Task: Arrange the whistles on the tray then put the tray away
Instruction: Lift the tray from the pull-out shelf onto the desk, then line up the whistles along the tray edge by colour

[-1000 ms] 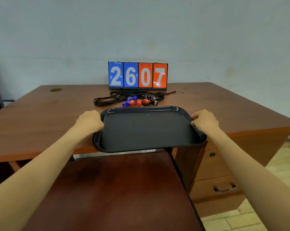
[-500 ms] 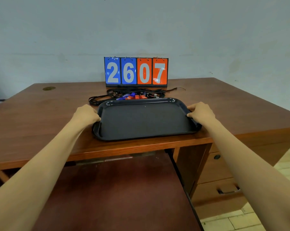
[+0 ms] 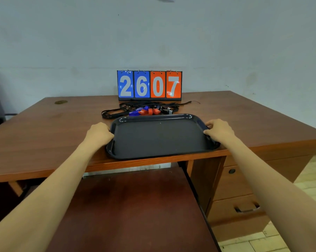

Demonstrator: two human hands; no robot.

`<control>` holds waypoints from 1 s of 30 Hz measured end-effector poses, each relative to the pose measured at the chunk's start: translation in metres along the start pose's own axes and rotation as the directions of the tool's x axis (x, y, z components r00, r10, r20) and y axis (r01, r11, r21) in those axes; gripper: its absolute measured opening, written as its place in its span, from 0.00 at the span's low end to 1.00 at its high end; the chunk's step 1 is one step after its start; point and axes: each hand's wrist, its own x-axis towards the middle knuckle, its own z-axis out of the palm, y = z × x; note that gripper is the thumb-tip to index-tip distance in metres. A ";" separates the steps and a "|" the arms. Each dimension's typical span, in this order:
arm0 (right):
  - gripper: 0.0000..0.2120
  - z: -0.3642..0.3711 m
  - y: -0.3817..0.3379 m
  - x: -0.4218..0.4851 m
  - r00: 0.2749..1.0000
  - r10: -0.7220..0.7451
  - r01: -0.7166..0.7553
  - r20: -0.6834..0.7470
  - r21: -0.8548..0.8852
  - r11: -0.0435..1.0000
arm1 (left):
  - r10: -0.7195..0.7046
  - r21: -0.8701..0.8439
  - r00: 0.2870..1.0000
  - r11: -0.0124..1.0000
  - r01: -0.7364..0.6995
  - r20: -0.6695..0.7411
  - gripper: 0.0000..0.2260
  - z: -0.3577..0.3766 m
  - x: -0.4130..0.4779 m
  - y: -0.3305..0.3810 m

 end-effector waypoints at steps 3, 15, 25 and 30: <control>0.16 -0.001 -0.011 -0.003 0.997 -0.059 0.057 -0.040 -0.063 0.996 | 0.053 0.081 0.991 0.996 -0.043 -0.122 0.09 0.002 -0.006 0.013; 0.19 0.017 -0.114 0.063 0.899 -0.436 0.428 0.053 0.111 0.897 | 0.388 -0.116 0.921 0.915 -0.387 -0.010 0.17 -0.007 0.074 0.090; 0.24 0.072 -0.155 0.138 0.837 -0.508 0.526 0.203 -0.042 0.850 | 0.297 0.032 0.939 0.951 -0.307 0.176 0.21 0.018 0.152 0.064; 0.25 0.096 -0.175 0.157 0.791 -0.555 0.599 0.257 -0.143 0.788 | 0.289 0.138 0.954 0.945 -0.298 0.081 0.19 0.042 0.169 0.066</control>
